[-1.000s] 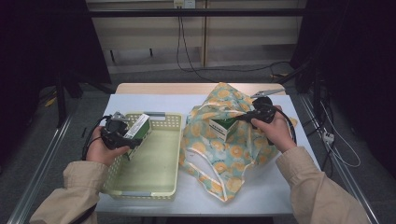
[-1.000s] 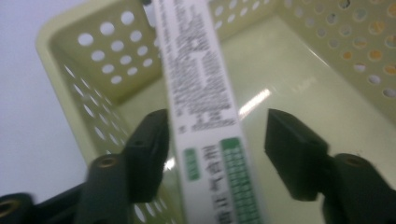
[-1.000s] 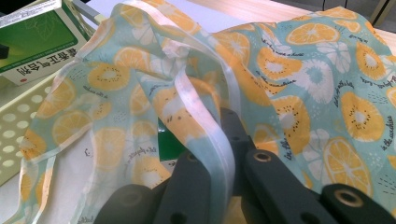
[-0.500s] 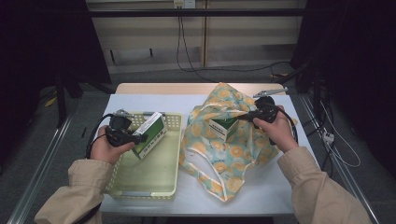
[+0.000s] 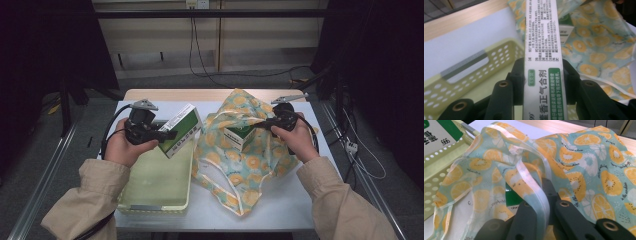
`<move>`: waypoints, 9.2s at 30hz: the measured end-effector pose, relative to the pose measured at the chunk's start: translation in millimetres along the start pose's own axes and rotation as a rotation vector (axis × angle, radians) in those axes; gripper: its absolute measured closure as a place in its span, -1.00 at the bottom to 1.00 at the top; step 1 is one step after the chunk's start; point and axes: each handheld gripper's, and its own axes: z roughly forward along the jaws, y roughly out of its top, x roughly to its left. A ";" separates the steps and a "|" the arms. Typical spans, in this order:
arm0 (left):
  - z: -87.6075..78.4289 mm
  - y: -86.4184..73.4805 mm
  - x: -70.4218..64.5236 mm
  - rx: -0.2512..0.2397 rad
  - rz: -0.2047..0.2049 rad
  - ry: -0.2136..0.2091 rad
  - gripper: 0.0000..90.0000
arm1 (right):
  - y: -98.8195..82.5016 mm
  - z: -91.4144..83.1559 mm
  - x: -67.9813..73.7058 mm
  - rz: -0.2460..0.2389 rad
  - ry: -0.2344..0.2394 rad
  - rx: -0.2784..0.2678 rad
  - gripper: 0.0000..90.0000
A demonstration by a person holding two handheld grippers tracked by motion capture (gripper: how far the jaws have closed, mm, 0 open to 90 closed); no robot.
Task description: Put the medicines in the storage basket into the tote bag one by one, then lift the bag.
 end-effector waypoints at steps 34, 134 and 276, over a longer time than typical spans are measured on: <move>110.4 36.6 -88.8 0.111 0.166 -0.186 0.40 | 9.1 -13.1 1.5 -0.009 -0.005 -0.023 1.00; 170.6 47.7 -100.0 0.062 0.127 -0.129 -0.63 | 3.5 -28.0 -17.0 0.021 -0.049 -0.045 1.00; -5.8 56.1 11.7 -0.119 -0.010 0.028 -0.83 | 7.1 -70.7 32.8 -0.063 0.053 -0.112 -0.68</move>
